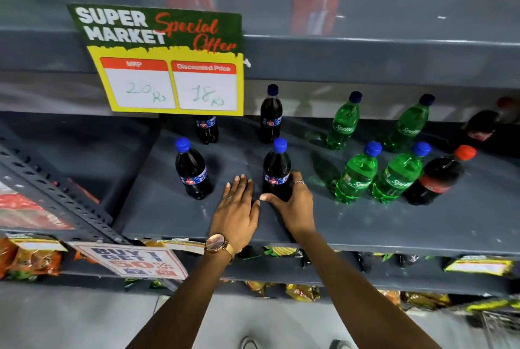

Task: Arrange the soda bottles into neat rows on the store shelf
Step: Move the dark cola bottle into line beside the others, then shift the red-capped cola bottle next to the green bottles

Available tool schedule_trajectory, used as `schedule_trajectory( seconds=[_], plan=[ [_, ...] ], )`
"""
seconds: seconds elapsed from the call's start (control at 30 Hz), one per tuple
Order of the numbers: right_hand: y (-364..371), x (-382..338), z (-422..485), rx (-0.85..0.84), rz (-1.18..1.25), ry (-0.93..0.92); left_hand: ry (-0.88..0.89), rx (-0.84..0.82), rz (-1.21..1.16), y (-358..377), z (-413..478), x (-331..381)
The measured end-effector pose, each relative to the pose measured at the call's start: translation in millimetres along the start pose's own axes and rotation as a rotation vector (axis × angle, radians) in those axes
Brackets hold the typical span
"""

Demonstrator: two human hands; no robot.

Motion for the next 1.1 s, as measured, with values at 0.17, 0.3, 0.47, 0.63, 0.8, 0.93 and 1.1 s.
schedule_trajectory(
  seconds=[0.17,0.3,0.47,0.63,0.8,0.93,1.1],
  plan=[
    [-2,2,2,-0.032,0.041,-0.031,-0.027,-0.017,-0.008,2,2,2],
    [-2,2,1,-0.061,0.040,-0.048,-0.035,-0.011,0.006,3,1,0],
    [-2,2,1,-0.069,0.047,-0.049,-0.047,-0.003,-0.007,4,1,0],
    [-28,11,-27,-0.070,0.228,0.003,-0.185,0.223,-0.187,-7,-27,12],
    [-129,70,-76,0.321,0.355,0.121,0.071,0.256,-0.459,9,-75,128],
    [-208,115,-64,0.555,0.284,0.228,0.120,0.210,-0.659,34,-53,202],
    [-246,143,-9,0.304,0.110,0.191,-0.142,0.141,-0.814,85,0,252]
  ],
)
Point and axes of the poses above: each hand's wrist, its own z-axis towards the middle knuckle, its own y-axis out of the palm, x = y × z, the point moved 4 cm from there along z, towards the middle knuckle, and after that the axes turned 5 degrees about -z, right-handed, at the moved point
